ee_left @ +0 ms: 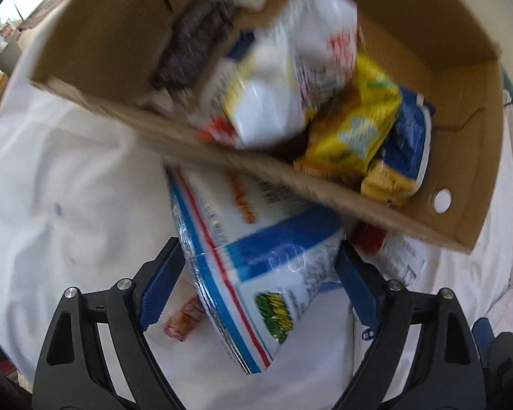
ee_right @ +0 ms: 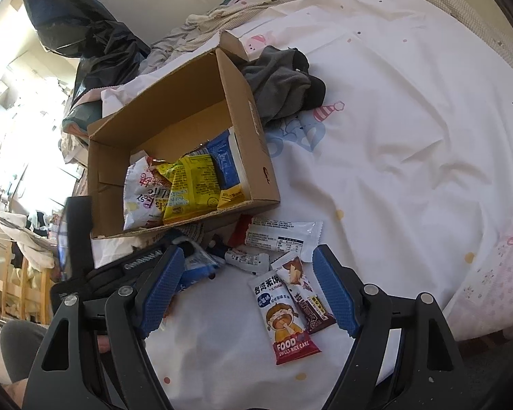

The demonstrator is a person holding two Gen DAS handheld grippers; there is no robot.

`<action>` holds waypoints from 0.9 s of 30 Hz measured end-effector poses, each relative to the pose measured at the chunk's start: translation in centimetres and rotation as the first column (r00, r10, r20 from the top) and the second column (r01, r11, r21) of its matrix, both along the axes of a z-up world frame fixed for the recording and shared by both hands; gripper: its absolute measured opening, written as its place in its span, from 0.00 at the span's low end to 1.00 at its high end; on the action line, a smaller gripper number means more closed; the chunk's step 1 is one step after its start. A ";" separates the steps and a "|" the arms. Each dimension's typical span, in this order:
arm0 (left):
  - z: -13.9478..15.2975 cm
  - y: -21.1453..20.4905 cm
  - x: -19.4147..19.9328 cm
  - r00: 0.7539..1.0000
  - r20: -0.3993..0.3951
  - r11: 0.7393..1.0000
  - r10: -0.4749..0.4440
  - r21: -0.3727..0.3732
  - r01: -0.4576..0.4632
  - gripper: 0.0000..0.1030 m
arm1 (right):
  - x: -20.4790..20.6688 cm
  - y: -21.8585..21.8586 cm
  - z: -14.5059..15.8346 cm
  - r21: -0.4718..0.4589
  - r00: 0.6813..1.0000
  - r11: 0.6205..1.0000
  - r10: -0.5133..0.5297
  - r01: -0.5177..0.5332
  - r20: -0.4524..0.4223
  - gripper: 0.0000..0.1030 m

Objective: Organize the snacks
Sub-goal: 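Move both grippers back toward the snacks beside the box, then grasp the blue-striped chip bag with the left gripper while the right grasps the rice cake bar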

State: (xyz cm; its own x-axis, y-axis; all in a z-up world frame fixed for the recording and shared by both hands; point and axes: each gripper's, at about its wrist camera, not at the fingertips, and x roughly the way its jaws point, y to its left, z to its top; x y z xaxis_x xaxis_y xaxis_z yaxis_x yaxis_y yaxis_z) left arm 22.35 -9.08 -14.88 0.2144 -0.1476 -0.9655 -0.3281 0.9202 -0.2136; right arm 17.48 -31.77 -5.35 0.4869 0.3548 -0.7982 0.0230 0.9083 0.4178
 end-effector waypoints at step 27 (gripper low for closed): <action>7.6 1.5 -5.9 0.978 0.098 0.981 -0.182 -0.049 0.187 0.28 | -0.4 -0.7 0.0 0.032 0.999 0.999 -0.040 0.040 -0.014 0.78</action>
State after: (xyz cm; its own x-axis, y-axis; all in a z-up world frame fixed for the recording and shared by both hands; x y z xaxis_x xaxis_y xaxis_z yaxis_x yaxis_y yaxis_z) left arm 16.42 -7.56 -7.30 0.2663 -0.2483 -0.9314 -0.1299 0.9482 -0.2899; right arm 17.08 -32.49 -5.39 0.4911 0.3605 -0.7930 0.0648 0.8927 0.4460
